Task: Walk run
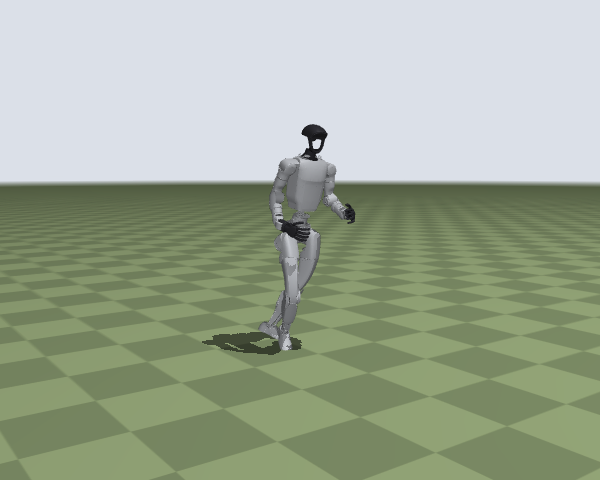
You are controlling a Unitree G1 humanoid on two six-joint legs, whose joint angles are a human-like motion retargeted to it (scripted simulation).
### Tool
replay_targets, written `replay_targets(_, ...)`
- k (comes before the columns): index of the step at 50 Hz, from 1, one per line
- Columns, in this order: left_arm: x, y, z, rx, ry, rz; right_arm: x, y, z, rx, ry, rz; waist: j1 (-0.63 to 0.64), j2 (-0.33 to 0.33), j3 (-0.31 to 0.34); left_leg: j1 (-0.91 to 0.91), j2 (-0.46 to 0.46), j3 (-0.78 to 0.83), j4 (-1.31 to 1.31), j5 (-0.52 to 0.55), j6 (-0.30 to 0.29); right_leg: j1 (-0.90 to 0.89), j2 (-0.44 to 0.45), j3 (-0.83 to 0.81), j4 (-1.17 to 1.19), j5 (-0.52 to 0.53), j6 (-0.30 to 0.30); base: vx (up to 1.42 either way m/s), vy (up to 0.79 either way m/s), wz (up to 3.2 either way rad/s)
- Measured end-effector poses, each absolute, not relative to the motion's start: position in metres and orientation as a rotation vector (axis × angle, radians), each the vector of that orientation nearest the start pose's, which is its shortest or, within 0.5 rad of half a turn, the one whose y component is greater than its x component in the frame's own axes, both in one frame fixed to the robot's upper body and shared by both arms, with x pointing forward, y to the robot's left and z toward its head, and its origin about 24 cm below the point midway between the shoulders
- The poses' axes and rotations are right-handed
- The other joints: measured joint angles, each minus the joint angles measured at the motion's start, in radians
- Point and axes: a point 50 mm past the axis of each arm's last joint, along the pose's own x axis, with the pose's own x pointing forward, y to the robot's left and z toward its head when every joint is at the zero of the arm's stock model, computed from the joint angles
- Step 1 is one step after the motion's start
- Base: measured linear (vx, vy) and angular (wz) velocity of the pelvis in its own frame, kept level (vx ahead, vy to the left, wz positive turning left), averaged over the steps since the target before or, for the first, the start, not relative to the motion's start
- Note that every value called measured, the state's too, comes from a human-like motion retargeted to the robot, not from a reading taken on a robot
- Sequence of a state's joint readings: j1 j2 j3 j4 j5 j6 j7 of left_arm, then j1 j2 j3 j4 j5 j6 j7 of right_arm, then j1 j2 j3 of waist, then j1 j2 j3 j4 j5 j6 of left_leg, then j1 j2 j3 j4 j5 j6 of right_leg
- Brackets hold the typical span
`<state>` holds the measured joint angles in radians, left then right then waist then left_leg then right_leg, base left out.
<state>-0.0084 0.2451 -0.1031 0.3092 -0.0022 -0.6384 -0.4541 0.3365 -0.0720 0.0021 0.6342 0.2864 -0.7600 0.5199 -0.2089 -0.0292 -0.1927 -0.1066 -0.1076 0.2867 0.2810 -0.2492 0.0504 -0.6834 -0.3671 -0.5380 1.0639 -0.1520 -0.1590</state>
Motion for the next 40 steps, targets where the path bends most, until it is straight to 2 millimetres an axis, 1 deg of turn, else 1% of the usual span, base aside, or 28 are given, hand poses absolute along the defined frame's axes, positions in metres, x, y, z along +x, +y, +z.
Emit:
replay_targets(2, 0.232, 0.149, 0.038, 0.335, -0.335, -0.556, 0.111, -0.187, -0.068, 0.080, 0.121, 0.233, -0.105, 0.031, 0.015, 0.111, 0.015, -0.001, -0.040, 0.306, -0.065, -0.037, 0.030, -0.038, -0.325, -0.007, 0.034, 2.03, -0.53, 1.56)
replay_targets(3, 0.231, 0.145, 0.039, 0.337, -0.340, -0.549, 0.113, -0.190, -0.064, 0.049, 0.103, 0.250, -0.145, 0.023, 0.023, 0.158, 0.025, 0.055, -0.049, 0.441, -0.075, -0.041, 0.049, 0.007, -0.495, 0.004, 0.094, 1.80, -0.57, 1.18)
replay_targets(5, 0.230, 0.140, 0.034, 0.324, -0.294, -0.567, 0.132, -0.189, -0.050, 0.026, 0.026, 0.266, -0.178, -0.044, 0.043, 0.224, -0.003, 0.133, 0.025, 0.599, -0.011, -0.043, 0.075, 0.194, -0.690, 0.006, 0.133, 1.91, -0.74, 0.25)
replay_targets(6, 0.230, 0.143, 0.030, 0.309, -0.269, -0.568, 0.151, -0.183, -0.041, 0.035, -0.039, 0.282, -0.169, -0.101, 0.047, 0.224, -0.042, 0.162, 0.094, 0.579, -0.012, -0.038, 0.065, 0.266, -0.693, 0.061, 0.127, 1.76, -0.72, -0.67)
replay_targets(7, 0.229, 0.147, 0.025, 0.292, -0.240, -0.568, 0.169, -0.176, -0.033, 0.045, -0.094, 0.300, -0.158, -0.145, 0.048, 0.214, -0.058, 0.205, 0.178, 0.539, -0.005, -0.032, 0.060, 0.314, -0.661, 0.055, 0.096, 1.86, -0.74, -0.85)
replay_targets(8, 0.226, 0.151, 0.016, 0.275, -0.204, -0.566, 0.185, -0.167, -0.027, 0.057, -0.130, 0.323, -0.140, -0.164, 0.046, 0.183, -0.025, 0.276, 0.293, 0.460, 0.020, -0.024, 0.065, 0.313, -0.557, -0.076, 0.015, 2.48, -0.81, -0.56)
replay_targets(9, 0.220, 0.154, 0.005, 0.252, -0.163, -0.564, 0.197, -0.162, -0.022, 0.063, -0.154, 0.341, -0.106, -0.171, 0.050, 0.138, -0.012, 0.297, 0.396, 0.394, 0.047, -0.001, 0.046, 0.332, -0.469, -0.118, 0.018, 2.91, -0.72, -0.31)
replay_targets(10, 0.213, 0.156, -0.006, 0.227, -0.120, -0.561, 0.206, -0.158, -0.018, 0.065, -0.171, 0.358, -0.064, -0.170, 0.057, 0.087, -0.007, 0.292, 0.495, 0.334, 0.074, 0.028, 0.015, 0.360, -0.389, -0.116, 0.063, 2.58, -0.42, -0.19)
replay_targets(11, 0.207, 0.157, -0.014, 0.202, -0.094, -0.569, 0.212, -0.154, -0.013, 0.084, -0.198, 0.365, -0.008, -0.178, 0.076, 0.002, -0.012, 0.258, 0.575, 0.275, 0.077, 0.115, 0.018, 0.347, -0.388, -0.176, 0.071, 2.38, -0.31, -0.24)
replay_targets(13, 0.193, 0.158, -0.027, 0.165, -0.036, -0.594, 0.223, -0.141, -0.005, 0.117, -0.232, 0.401, 0.136, -0.183, 0.086, -0.164, -0.002, 0.229, 0.622, 0.181, 0.068, 0.283, 0.056, 0.310, -0.456, -0.235, 0.085, 2.51, -0.40, -0.58)
replay_targets(14, 0.188, 0.159, -0.030, 0.166, -0.022, -0.605, 0.227, -0.138, -0.002, 0.117, -0.228, 0.431, 0.210, -0.164, 0.084, -0.236, 0.024, 0.226, 0.584, 0.141, 0.061, 0.379, 0.107, 0.268, -0.540, -0.202, 0.089, 2.29, -0.38, -0.65)
replay_targets(15, 0.183, 0.162, -0.031, 0.175, -0.015, -0.614, 0.231, -0.137, 0.000, 0.109, -0.215, 0.463, 0.282, -0.136, 0.081, -0.303, 0.059, 0.223, 0.531, 0.102, 0.055, 0.481, 0.172, 0.216, -0.640, -0.146, 0.093, 2.11, -0.40, -0.83)
replay_targets(18, 0.165, 0.191, -0.027, 0.253, 0.003, -0.541, 0.241, -0.120, 0.010, 0.058, -0.182, 0.625, 0.474, -0.124, 0.110, -0.435, 0.119, 0.250, 0.224, 0.048, -0.007, 0.684, 0.283, 0.221, -0.813, 0.268, 0.121, 2.17, -0.55, -1.38)
replay_targets(20, 0.160, 0.208, -0.019, 0.300, -0.010, -0.501, 0.245, -0.118, 0.018, 0.007, -0.185, 0.658, 0.582, -0.103, 0.134, -0.505, 0.092, 0.056, 0.010, 0.056, -0.091, 0.785, 0.325, 0.168, -0.853, 0.539, 0.135, 1.50, -0.47, -1.10)
replay_targets(21, 0.163, 0.213, -0.013, 0.316, -0.032, -0.495, 0.247, -0.124, 0.022, -0.023, -0.202, 0.634, 0.586, -0.088, 0.138, -0.521, 0.113, 0.008, -0.034, 0.052, -0.101, 0.803, 0.350, 0.152, -0.817, 0.596, 0.121, 1.66, -0.42, -0.07)
replay_targets(22, 0.168, 0.217, -0.008, 0.331, -0.054, -0.492, 0.247, -0.129, 0.022, -0.045, -0.209, 0.606, 0.586, -0.066, 0.140, -0.533, 0.138, -0.035, -0.057, 0.055, -0.111, 0.817, 0.375, 0.123, -0.764, 0.626, 0.105, 1.80, -0.39, 0.54)
replay_targets(23, 0.173, 0.220, -0.002, 0.345, -0.076, -0.494, 0.244, -0.131, 0.017, -0.054, -0.193, 0.572, 0.574, -0.026, 0.142, -0.533, 0.170, -0.067, -0.039, 0.069, -0.122, 0.823, 0.402, 0.068, -0.677, 0.602, 0.083, 1.82, -0.37, 0.44)
replay_targets(24, 0.180, 0.219, 0.002, 0.358, -0.093, -0.508, 0.236, -0.132, 0.006, -0.048, -0.153, 0.548, 0.552, -0.002, 0.146, -0.528, 0.179, -0.078, 0.027, 0.065, -0.061, 0.806, 0.405, 0.031, -0.566, 0.577, 0.063, 1.96, -0.35, 0.36)
replay_targets(25, 0.187, 0.216, 0.005, 0.371, -0.106, -0.528, 0.227, -0.131, -0.008, -0.034, -0.100, 0.529, 0.525, 0.014, 0.150, -0.521, 0.177, -0.078, 0.115, 0.051, 0.035, 0.776, 0.396, 0.003, -0.444, 0.552, 0.044, 2.77, -0.40, 0.34)
replay_targets(27, 0.199, 0.207, 0.007, 0.389, -0.122, -0.575, 0.197, -0.132, -0.042, 0.035, 0.043, 0.471, 0.452, 0.010, 0.143, -0.508, 0.225, -0.086, 0.351, -0.135, 0.025, 0.624, 0.337, 0.000, -0.175, 0.431, 0.017, 3.33, -0.40, 0.15)
replay_targets(28, 0.205, 0.197, 0.007, 0.369, -0.133, -0.610, 0.178, -0.136, -0.059, 0.079, 0.116, 0.412, 0.440, 0.010, 0.152, -0.433, 0.259, -0.017, 0.392, -0.216, 0.029, 0.523, 0.286, 0.018, -0.032, 0.343, 0.002, 2.60, -0.25, 0.07)
replay_targets(30, 0.212, 0.179, 0.006, 0.309, -0.156, -0.629, 0.148, -0.141, -0.074, 0.173, 0.182, 0.359, 0.302, -0.014, 0.087, -0.337, 0.132, -0.060, 0.305, -0.267, 0.028, 0.268, 0.172, 0.027, 0.106, 0.185, 0.014, 1.88, -0.18, 0.57)
replay_targets(32, 0.218, 0.171, 0.013, 0.270, -0.197, -0.596, 0.125, -0.156, -0.077, 0.158, 0.197, 0.356, 0.131, -0.050, 0.042, -0.179, 0.029, -0.027, 0.129, -0.197, 0.009, 0.090, 0.081, 0.026, 0.029, 0.046, -0.001, 2.26, -0.45, 0.98)
replay_targets(33, 0.221, 0.171, 0.020, 0.282, -0.230, -0.593, 0.116, -0.164, -0.077, 0.130, 0.206, 0.337, 0.070, -0.039, 0.040, -0.092, 0.014, -0.019, 0.061, -0.121, -0.017, 0.043, 0.072, -0.007, -0.071, 0.010, -0.009, 1.98, -0.49, 1.16)
replay_targets(35, 0.224, 0.170, 0.031, 0.313, -0.277, -0.591, 0.102, -0.180, -0.075, 0.070, 0.215, 0.294, -0.043, -0.016, 0.041, 0.055, 0.011, -0.045, -0.031, 0.120, -0.101, -0.027, 0.073, -0.055, -0.328, -0.016, 0.013, 2.02, -0.56, 1.39)
replay_targets(37, 0.222, 0.170, 0.035, 0.337, -0.280, -0.565, 0.105, -0.186, -0.068, 0.032, 0.171, 0.279, -0.102, -0.026, 0.039, 0.153, 0.033, 0.068, -0.061, 0.415, -0.132, -0.035, 0.091, -0.046, -0.595, -0.009, 0.057, 1.66, -0.53, 0.66)
replay_targets(38, 0.221, 0.172, 0.036, 0.340, -0.276, -0.553, 0.113, -0.187, -0.064, 0.018, 0.131, 0.278, -0.111, -0.058, 0.036, 0.190, 0.024, 0.127, -0.038, 0.496, -0.109, -0.035, 0.096, 0.008, -0.669, -0.003, 0.063, 2.15, -0.78, -0.14)
replay_targets(40, 0.218, 0.176, 0.031, 0.332, -0.242, -0.532, 0.142, -0.177, -0.053, 0.003, 0.044, 0.325, -0.100, -0.146, 0.040, 0.214, -0.033, 0.195, 0.085, 0.516, -0.077, -0.024, 0.075, 0.161, -0.707, 0.068, 0.072, 2.10, -0.72, -0.40)
